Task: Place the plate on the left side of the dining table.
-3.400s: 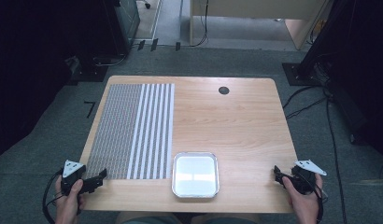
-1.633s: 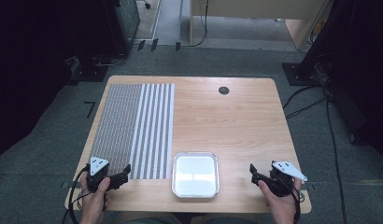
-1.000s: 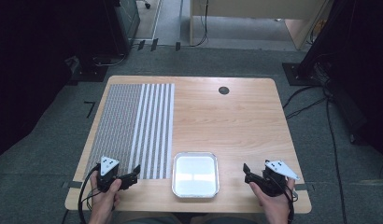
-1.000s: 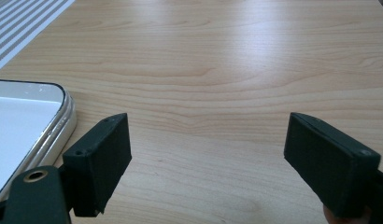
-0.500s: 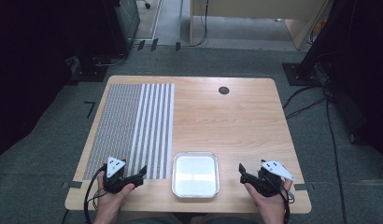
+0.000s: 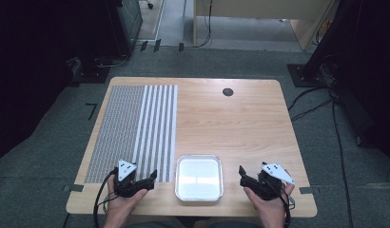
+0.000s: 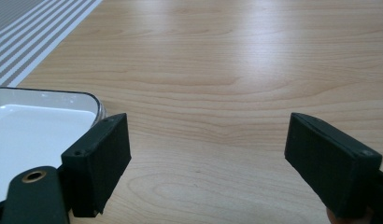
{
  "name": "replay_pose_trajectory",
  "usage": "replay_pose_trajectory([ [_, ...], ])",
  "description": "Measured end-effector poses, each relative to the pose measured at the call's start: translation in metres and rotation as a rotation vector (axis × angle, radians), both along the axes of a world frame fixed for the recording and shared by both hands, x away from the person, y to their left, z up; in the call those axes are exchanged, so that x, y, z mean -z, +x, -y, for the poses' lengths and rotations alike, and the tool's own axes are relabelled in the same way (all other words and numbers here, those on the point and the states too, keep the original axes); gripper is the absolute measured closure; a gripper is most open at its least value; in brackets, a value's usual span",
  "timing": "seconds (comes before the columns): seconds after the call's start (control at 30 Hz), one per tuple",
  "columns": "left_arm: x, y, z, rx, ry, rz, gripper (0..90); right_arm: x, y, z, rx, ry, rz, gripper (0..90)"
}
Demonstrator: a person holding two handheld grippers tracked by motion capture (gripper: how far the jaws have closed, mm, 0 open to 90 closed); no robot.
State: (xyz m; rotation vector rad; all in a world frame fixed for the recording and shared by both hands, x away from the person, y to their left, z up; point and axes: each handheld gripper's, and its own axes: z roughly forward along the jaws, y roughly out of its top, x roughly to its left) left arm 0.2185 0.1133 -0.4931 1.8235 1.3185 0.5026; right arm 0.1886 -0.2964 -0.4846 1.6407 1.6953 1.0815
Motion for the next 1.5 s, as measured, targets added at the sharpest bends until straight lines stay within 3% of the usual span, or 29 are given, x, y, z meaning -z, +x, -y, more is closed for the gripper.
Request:
replay_pose_trajectory([
  [0.13,0.000,-0.002,0.011,0.033,-0.010,0.003,16.0,0.001,0.000,-0.005,-0.004,0.003,0.006,15.4],
  [0.4,0.003,-0.007,0.039,0.068,-0.011,0.005,31.9,0.002,-0.003,-0.018,-0.004,0.020,0.039,40.1],
  [0.57,0.007,-0.008,0.048,0.064,-0.021,-0.022,45.4,0.004,-0.005,-0.026,-0.043,0.022,0.057,50.7],
  [0.6,0.009,-0.009,0.052,0.055,-0.030,-0.030,47.2,0.005,-0.005,-0.029,-0.079,0.052,0.045,57.4],
  [0.7,0.010,-0.010,0.056,0.051,-0.055,-0.035,50.0,0.009,-0.004,-0.032,-0.126,0.093,0.014,60.6],
  [0.87,0.006,-0.015,0.061,0.065,-0.086,-0.011,62.0,0.012,-0.005,-0.040,-0.143,0.093,0.008,68.0],
  [1.0,0.008,-0.017,0.066,0.070,-0.077,-0.019,70.0,0.016,-0.006,-0.047,-0.156,0.123,0.015,74.2],
  [1.13,0.005,-0.019,0.067,0.072,-0.102,-0.019,70.7,0.017,-0.008,-0.051,-0.143,0.143,0.019,80.6],
  [1.2,0.004,-0.020,0.068,0.078,-0.100,-0.015,71.5,0.016,-0.008,-0.052,-0.152,0.188,-0.007,83.5],
  [1.3,0.005,-0.021,0.071,0.091,-0.097,-0.024,72.3,0.016,-0.008,-0.052,-0.162,0.202,-0.015,85.3],
  [1.33,0.007,-0.022,0.074,0.099,-0.075,-0.025,73.0,0.016,-0.008,-0.052,-0.162,0.233,-0.043,88.1],
  [1.5,0.009,-0.024,0.078,0.111,-0.061,-0.028,77.8,0.018,-0.006,-0.052,-0.157,0.232,-0.078,90.0],
])
